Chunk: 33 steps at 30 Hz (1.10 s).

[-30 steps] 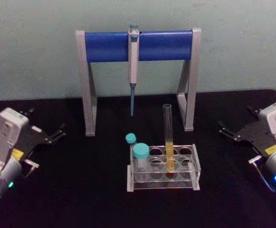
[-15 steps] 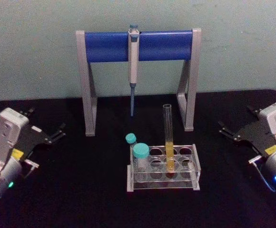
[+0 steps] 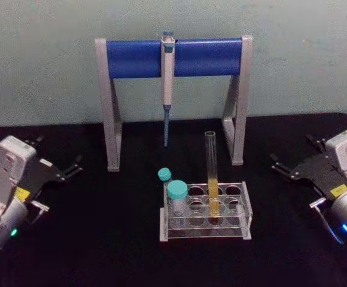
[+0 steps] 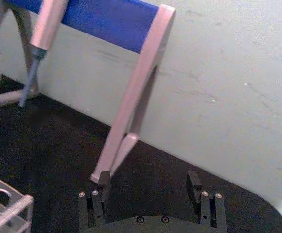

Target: Pick up the test tube from the test tube rack, shake it, then place it back into the test tube rack.

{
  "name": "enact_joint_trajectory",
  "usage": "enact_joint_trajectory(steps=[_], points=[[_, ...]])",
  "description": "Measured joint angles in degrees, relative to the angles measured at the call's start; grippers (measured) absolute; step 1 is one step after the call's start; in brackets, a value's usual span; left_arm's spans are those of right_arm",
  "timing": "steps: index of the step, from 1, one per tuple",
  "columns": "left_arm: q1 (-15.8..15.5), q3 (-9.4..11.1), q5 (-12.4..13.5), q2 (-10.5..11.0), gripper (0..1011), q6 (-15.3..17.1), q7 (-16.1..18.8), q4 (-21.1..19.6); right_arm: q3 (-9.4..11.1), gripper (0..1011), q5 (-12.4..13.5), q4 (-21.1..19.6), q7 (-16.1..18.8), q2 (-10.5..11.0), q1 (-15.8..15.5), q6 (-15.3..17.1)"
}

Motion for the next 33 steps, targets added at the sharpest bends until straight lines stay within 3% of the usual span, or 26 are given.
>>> enact_joint_trajectory(steps=[12,21,25,33], points=[[0.0,0.0,0.0,0.0,1010,0.0,0.0,0.0,0.7,1000,3.9,-3.8,5.7,-1.6,-2.1,1.1],[0.0,0.0,0.0,0.0,1010,0.0,0.0,0.0,0.9,1000,9.3,-6.6,12.4,-3.2,-3.0,3.8],[0.0,0.0,0.0,0.0,1010,0.0,0.0,0.0,0.9,1000,11.1,-7.2,15.7,-3.9,-2.2,5.8],[0.0,0.0,0.0,0.0,1010,0.0,0.0,0.0,0.1,1000,12.1,-6.2,20.4,-5.1,1.0,9.2]])
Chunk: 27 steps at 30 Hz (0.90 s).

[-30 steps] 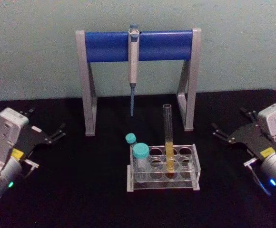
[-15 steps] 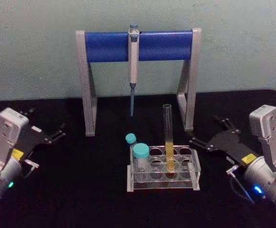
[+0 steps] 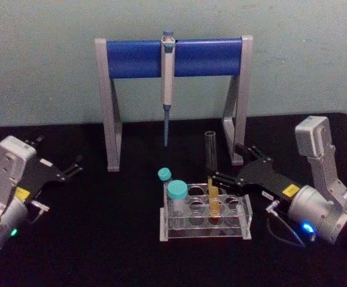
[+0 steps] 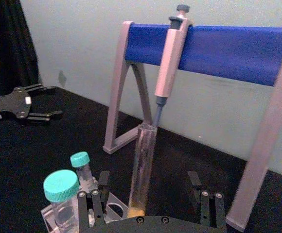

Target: Pick up the test tube from the test tube rack, shake it, then place it back into the test tube rack.

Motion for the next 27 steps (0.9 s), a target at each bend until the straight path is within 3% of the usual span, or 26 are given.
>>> enact_joint_trajectory(steps=[11,27], points=[[0.0,0.0,0.0,0.0,1010,0.0,0.0,0.0,-1.0,1000,0.1,3.5,2.5,-3.1,4.7,6.7],[0.0,0.0,0.0,0.0,1010,0.0,0.0,0.0,-1.9,1000,-1.5,5.5,3.3,-4.5,6.4,8.9]])
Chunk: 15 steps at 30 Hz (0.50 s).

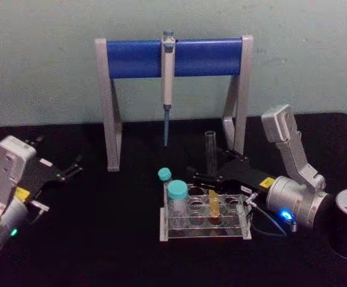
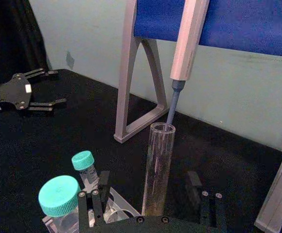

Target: Pick up the test tube from the test tube rack, shake it, then place it back into the test tube rack.

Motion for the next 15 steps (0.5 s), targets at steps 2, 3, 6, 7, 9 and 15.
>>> enact_joint_trajectory(steps=[2,3,6,7,9,15], points=[[0.0,0.0,0.0,0.0,1009,0.0,0.0,0.0,0.0,1000,0.0,0.0,0.0,0.0,0.0,0.0],[0.0,0.0,0.0,0.0,1009,0.0,0.0,0.0,0.0,1000,0.0,0.0,0.0,0.0,0.0,0.0],[0.0,0.0,0.0,0.0,1010,0.0,0.0,0.0,0.0,1000,0.0,0.0,0.0,0.0,0.0,0.0],[0.0,0.0,0.0,0.0,1010,0.0,0.0,0.0,0.0,1000,0.0,0.0,0.0,0.0,0.0,0.0],[0.0,0.0,0.0,0.0,1010,0.0,0.0,0.0,0.0,1000,0.0,0.0,0.0,0.0,-0.1,0.0],[0.0,0.0,0.0,0.0,1010,0.0,0.0,0.0,0.0,987,0.0,-0.1,0.0,0.1,-0.1,-0.1]])
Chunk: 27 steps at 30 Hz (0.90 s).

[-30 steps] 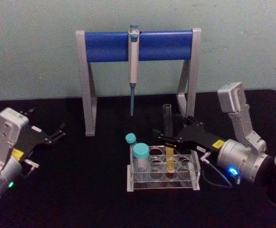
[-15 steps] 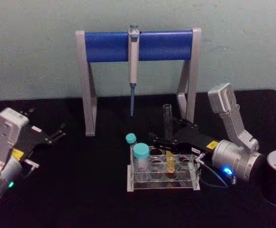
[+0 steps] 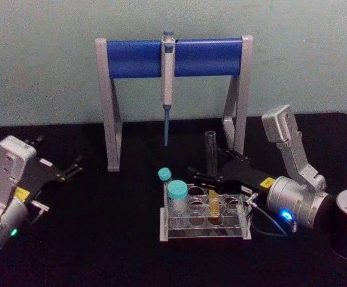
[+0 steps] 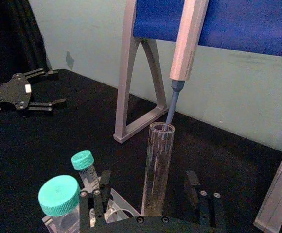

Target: Pick up the test tube from the test tube rack, shake it, then place it back into the test tube rack.

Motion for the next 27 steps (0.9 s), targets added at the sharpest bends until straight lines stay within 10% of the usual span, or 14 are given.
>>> enact_joint_trajectory(steps=[27], points=[[0.0,0.0,0.0,0.0,1010,0.0,0.0,0.0,0.0,229,0.1,-0.1,-0.1,0.1,0.0,-0.1]])
